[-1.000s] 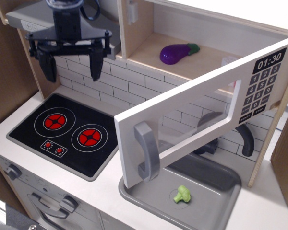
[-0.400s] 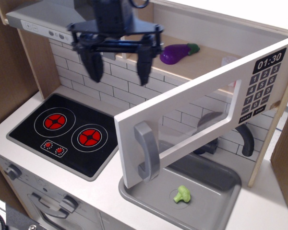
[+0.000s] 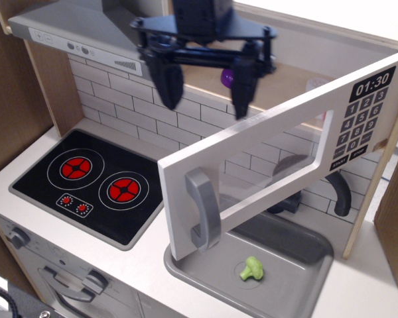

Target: Close microwave

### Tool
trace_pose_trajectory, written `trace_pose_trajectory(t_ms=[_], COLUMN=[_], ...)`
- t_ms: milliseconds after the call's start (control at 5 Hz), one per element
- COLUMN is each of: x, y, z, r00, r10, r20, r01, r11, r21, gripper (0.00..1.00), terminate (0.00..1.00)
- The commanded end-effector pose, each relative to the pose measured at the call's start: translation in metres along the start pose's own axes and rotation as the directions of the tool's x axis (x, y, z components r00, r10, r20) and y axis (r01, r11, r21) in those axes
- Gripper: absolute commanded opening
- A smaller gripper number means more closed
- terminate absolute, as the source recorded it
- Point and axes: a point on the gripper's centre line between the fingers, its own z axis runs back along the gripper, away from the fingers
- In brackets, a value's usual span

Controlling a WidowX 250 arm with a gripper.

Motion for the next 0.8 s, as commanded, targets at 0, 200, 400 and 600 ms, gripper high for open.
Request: trace_pose_trajectory(t_ms=[0, 200, 400, 600], x=[-0.011, -0.009, -0.002, 0.006], y=[-0.019, -0.02, -0.014, -0.007], z=[0.014, 0.001, -0.01, -0.015], r00=[0.99, 0.987, 0.991, 0.993], r10=[-0.128, -0.129, -0.108, -0.082], r20=[0.064, 0.093, 0.082, 0.088], r01=[0.13, 0.128, 0.104, 0.076], r11=[0.991, 0.992, 0.993, 0.994], r21=[-0.031, 0.016, 0.049, 0.073], gripper=[1.0, 1.0, 1.0, 1.0], terminate=[0.0, 0.0, 0.0, 0.0])
